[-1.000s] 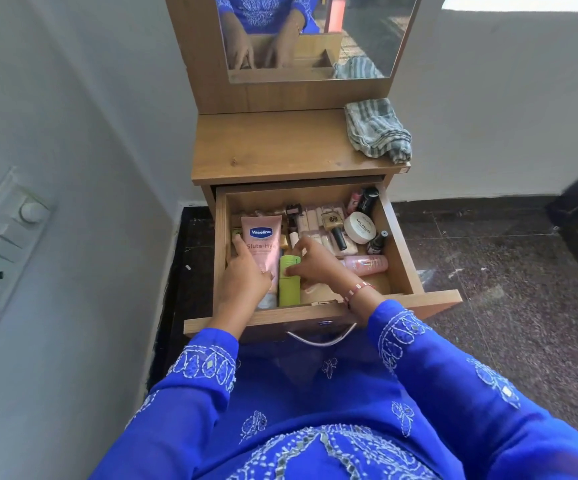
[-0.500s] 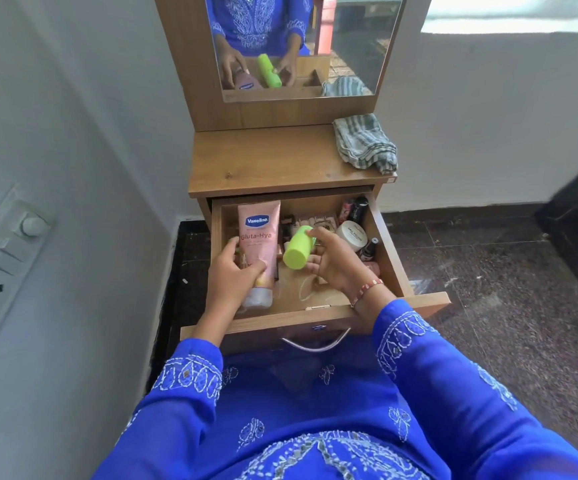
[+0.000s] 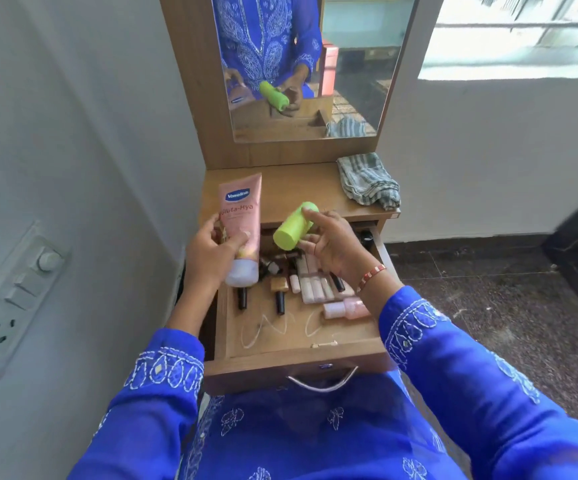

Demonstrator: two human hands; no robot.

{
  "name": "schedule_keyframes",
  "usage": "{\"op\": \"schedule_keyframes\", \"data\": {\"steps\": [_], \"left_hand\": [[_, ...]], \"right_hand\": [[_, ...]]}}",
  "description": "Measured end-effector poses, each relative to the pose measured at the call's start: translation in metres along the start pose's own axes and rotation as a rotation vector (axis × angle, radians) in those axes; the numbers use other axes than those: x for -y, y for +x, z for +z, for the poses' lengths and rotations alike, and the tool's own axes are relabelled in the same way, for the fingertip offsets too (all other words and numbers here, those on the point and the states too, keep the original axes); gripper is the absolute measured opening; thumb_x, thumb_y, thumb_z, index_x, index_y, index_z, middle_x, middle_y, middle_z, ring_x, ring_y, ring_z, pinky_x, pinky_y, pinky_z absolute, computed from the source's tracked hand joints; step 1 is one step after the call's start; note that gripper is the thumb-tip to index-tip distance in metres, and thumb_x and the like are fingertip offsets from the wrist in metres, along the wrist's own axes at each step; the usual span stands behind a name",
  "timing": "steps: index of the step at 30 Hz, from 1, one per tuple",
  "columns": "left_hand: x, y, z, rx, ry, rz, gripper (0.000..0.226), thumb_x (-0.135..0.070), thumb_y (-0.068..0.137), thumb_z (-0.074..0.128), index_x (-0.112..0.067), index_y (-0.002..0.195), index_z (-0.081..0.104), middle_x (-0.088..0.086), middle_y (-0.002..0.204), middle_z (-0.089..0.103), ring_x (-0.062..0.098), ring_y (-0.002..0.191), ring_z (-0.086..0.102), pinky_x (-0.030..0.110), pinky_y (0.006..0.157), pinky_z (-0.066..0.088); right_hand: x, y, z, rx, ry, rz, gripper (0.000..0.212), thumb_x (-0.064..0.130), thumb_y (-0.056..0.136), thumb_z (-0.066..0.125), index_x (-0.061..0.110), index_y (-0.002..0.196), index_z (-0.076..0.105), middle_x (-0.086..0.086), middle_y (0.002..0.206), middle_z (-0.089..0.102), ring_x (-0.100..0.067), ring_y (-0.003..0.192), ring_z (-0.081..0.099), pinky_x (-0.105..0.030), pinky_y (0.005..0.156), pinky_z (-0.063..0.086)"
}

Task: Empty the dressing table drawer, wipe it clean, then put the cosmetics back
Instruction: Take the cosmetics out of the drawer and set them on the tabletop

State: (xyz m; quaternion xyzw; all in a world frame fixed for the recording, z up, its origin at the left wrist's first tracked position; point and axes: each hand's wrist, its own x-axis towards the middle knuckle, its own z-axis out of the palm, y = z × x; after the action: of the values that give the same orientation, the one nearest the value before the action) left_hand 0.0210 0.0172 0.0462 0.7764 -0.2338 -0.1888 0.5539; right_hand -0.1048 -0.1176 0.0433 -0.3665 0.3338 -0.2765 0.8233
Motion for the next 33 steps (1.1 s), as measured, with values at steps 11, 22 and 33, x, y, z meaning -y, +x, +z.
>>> {"op": "schedule_keyframes", "data": {"steps": [11,22,33], "left_hand": [[-0.017,0.079,0.002,-0.117,0.326,0.047,0.030,-0.014,0.080,0.059,-0.001,0.106,0.057,0.019,0.104,0.063,0.038,0.097,0.059,0.031,0.071,0.039],[0.000,0.111,0.015,-0.132,0.475,0.057,0.036,-0.022,0.084,0.055,0.003,0.111,0.053,0.026,0.105,0.057,0.042,0.097,0.056,0.040,0.078,0.045],[0.002,0.127,0.017,-0.120,0.459,0.015,0.037,-0.023,0.085,0.051,-0.002,0.115,0.057,0.021,0.111,0.060,0.038,0.101,0.057,0.039,0.083,0.047]], "right_hand": [[0.029,0.068,0.069,-0.251,-0.568,-0.424,0.038,0.006,0.078,0.071,0.012,0.102,0.042,0.003,0.086,0.049,-0.018,0.087,0.053,-0.045,0.083,0.054],[0.042,0.100,0.094,-0.082,-0.135,0.123,0.006,0.018,0.094,0.047,0.013,0.092,0.048,-0.008,0.081,0.048,-0.020,0.069,0.049,-0.031,0.052,0.045],[0.067,0.135,0.106,-0.054,-1.124,-0.140,0.014,0.004,0.075,0.069,0.003,0.086,0.060,-0.005,0.065,0.047,-0.014,0.051,0.043,-0.022,0.036,0.037]]}}
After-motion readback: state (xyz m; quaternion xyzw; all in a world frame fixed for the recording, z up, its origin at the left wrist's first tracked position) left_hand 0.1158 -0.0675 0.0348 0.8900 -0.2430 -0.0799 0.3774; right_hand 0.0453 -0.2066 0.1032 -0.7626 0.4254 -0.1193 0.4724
